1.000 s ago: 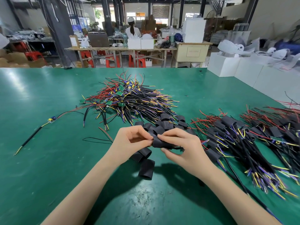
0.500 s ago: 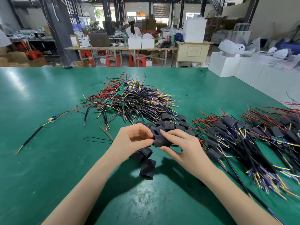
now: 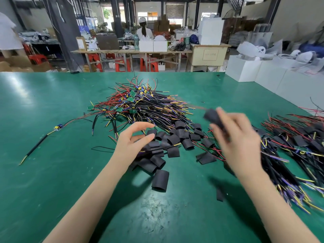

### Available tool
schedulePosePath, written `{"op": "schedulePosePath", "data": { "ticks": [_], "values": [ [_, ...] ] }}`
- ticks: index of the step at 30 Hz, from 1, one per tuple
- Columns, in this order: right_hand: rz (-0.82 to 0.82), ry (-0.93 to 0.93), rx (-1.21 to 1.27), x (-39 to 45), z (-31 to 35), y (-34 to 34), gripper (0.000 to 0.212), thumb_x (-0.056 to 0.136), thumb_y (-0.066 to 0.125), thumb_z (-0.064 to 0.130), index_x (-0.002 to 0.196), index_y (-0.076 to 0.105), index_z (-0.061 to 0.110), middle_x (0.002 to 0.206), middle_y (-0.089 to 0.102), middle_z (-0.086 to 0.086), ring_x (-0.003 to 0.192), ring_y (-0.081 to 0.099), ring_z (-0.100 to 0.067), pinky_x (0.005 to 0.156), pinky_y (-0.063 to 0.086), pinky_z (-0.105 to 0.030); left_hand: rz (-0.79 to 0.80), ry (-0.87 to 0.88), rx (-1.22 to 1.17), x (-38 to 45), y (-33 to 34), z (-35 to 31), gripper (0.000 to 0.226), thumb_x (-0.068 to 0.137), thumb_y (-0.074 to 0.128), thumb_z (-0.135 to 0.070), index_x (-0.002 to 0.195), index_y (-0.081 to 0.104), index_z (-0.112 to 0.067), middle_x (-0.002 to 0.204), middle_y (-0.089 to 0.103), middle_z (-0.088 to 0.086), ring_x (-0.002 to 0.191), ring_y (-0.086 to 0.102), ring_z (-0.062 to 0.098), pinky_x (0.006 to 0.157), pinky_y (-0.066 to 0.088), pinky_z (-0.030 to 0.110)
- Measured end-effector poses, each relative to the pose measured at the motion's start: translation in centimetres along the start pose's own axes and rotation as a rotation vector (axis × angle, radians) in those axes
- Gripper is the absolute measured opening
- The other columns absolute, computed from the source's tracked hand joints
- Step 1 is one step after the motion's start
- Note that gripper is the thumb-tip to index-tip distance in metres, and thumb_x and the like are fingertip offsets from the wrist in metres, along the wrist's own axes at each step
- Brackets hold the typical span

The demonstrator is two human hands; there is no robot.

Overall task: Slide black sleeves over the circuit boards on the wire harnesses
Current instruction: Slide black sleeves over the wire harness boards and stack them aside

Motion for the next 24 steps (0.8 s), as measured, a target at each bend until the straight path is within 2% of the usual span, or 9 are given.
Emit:
{"op": "schedulePosePath", "data": {
  "ticks": [2,4,7,9,12,14,16,20,24],
  "values": [
    [-0.013,0.251,-0.161,0.0,-5.1,-1.7,0.035,0.088,0.068,0.016,0.120,0.064,0.003,0.097,0.061,-0.018,0.083,0.057,-0.032,0.067,0.047,-0.040,-0.011,-0.031,0.019,0.1,-0.3,0.6,0.019,0.086,0.068,-0.001,0.102,0.069,-0.012,0.111,0.068,0.003,0.101,0.063,0.009,0.085,0.050,0.017],
    [0.125,0.460,-0.380,-1.0,-9.8,-2.1,0.036,0.085,0.070,0.020,0.115,0.065,0.001,0.098,0.061,-0.023,0.089,0.054,-0.041,0.066,0.047,-0.044,0.001,-0.052,0.027,0.0,0.0,1.0,0.018,0.087,0.067,-0.001,0.100,0.070,-0.013,0.111,0.069,0.001,0.091,0.063,0.008,0.082,0.051,0.020],
    [0.312,0.565,-0.476,-2.5,-12.8,-1.3,0.038,0.088,0.066,0.024,0.106,0.065,-0.009,0.098,0.059,-0.034,0.095,0.048,-0.049,0.070,0.044,-0.047,0.025,-0.055,0.038,0.0,0.5,1.2,0.018,0.088,0.066,0.000,0.098,0.071,-0.014,0.110,0.070,-0.005,0.082,0.063,0.011,0.077,0.050,0.021],
    [0.314,0.579,-0.473,-2.5,-12.8,-1.2,0.044,0.089,0.064,0.028,0.113,0.062,-0.010,0.107,0.057,-0.034,0.100,0.046,-0.049,0.078,0.043,-0.050,0.049,-0.040,0.049,-0.1,0.9,1.1,0.021,0.087,0.066,0.001,0.098,0.071,-0.016,0.112,0.068,-0.004,0.081,0.064,0.007,0.075,0.049,0.016],
    [0.207,0.514,-0.400,-1.5,-11.0,-1.3,0.057,0.088,0.065,0.031,0.132,0.050,-0.002,0.124,0.050,-0.028,0.108,0.044,-0.046,0.085,0.038,-0.052,0.073,-0.027,0.089,0.0,1.0,1.2,0.024,0.087,0.067,0.000,0.099,0.070,-0.021,0.114,0.066,-0.005,0.081,0.063,0.008,0.074,0.048,0.017],
    [0.099,0.351,-0.286,-0.4,-8.3,-1.3,0.051,0.089,0.065,0.026,0.131,0.052,0.001,0.123,0.053,-0.025,0.106,0.047,-0.044,0.087,0.037,-0.048,0.046,-0.031,0.146,0.5,0.7,1.6,0.024,0.088,0.067,-0.002,0.102,0.069,-0.021,0.112,0.065,-0.008,0.088,0.063,0.014,0.078,0.053,0.024],
    [0.073,0.231,-0.160,0.0,-5.8,-0.6,0.041,0.088,0.064,0.021,0.125,0.058,0.002,0.115,0.057,-0.020,0.100,0.051,-0.039,0.088,0.039,-0.044,-0.012,-0.023,0.267,1.5,0.0,2.1,0.027,0.087,0.066,-0.002,0.108,0.067,-0.019,0.111,0.063,-0.008,0.100,0.059,0.013,0.084,0.051,0.027],
    [0.377,0.110,0.017,-1.3,-1.7,4.2,0.027,0.084,0.070,0.016,0.109,0.068,0.008,0.100,0.064,-0.011,0.096,0.057,-0.034,0.086,0.046,-0.040,-0.026,-0.010,0.561,4.7,-0.4,3.1,0.038,0.088,0.061,0.000,0.125,0.057,-0.009,0.121,0.060,0.004,0.112,0.053,0.017,0.093,0.042,0.027],
    [0.858,0.098,-0.175,-5.5,-1.0,9.3,0.032,0.091,0.055,0.042,0.114,0.065,0.023,0.111,0.060,0.001,0.110,0.053,-0.022,0.090,0.043,-0.033,0.066,0.023,0.778,8.6,0.8,4.0,0.046,0.090,0.047,0.010,0.134,0.048,0.000,0.131,0.056,0.017,0.126,0.048,0.029,0.107,0.036,0.036]
  ]
}}
Point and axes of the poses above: each hand's wrist, its own x-axis towards the middle knuckle, its own y-axis out of the palm, z = x × y, the point moved 10 cm from there along x, towards the middle knuckle
